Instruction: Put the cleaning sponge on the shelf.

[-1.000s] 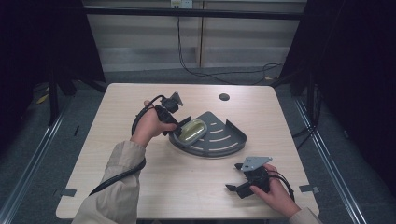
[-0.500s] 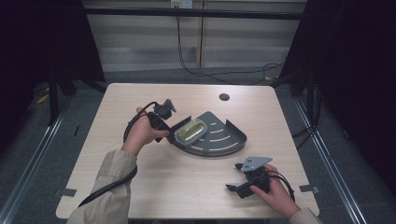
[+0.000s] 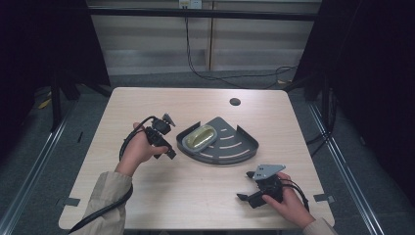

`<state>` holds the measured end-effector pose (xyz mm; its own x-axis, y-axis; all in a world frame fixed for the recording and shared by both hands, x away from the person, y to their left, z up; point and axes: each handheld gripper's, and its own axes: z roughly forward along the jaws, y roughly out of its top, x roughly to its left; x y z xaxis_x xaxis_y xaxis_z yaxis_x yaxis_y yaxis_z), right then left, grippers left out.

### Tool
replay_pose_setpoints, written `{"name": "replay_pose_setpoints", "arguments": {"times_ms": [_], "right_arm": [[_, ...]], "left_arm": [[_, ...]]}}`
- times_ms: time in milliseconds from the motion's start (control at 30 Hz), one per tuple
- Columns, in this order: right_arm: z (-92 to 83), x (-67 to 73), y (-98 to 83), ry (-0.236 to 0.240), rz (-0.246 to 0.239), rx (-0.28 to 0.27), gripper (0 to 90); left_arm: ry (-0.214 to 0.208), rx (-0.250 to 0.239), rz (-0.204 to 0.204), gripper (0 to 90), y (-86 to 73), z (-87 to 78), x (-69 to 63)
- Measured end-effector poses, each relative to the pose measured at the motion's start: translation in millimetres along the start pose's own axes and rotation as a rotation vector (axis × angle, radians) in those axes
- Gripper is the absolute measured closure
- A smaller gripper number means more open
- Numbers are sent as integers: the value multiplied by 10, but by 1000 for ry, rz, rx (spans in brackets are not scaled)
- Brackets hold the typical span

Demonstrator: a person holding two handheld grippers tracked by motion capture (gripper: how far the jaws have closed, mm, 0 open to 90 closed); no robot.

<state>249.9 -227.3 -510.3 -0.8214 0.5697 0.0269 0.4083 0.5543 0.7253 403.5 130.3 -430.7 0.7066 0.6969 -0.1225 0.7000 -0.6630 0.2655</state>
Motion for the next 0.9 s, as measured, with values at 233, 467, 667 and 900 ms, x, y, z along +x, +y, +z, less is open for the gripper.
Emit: {"name": "replay_pose_setpoints", "arguments": {"times_ms": [233,467,667,900], "right_arm": [[0,0,0,0,0,0,131],[0,0,0,0,0,0,131],[0,0,0,0,0,0,131],[0,0,0,0,0,-1,131]], "left_arm": [[-17,-5,-27,258,-189,54,36],[-21,-15,-36,257,-312,69,56],[-14,-24,-47,257,-429,65,79],[-16,-28,-66,258,-560,68,123]]}}
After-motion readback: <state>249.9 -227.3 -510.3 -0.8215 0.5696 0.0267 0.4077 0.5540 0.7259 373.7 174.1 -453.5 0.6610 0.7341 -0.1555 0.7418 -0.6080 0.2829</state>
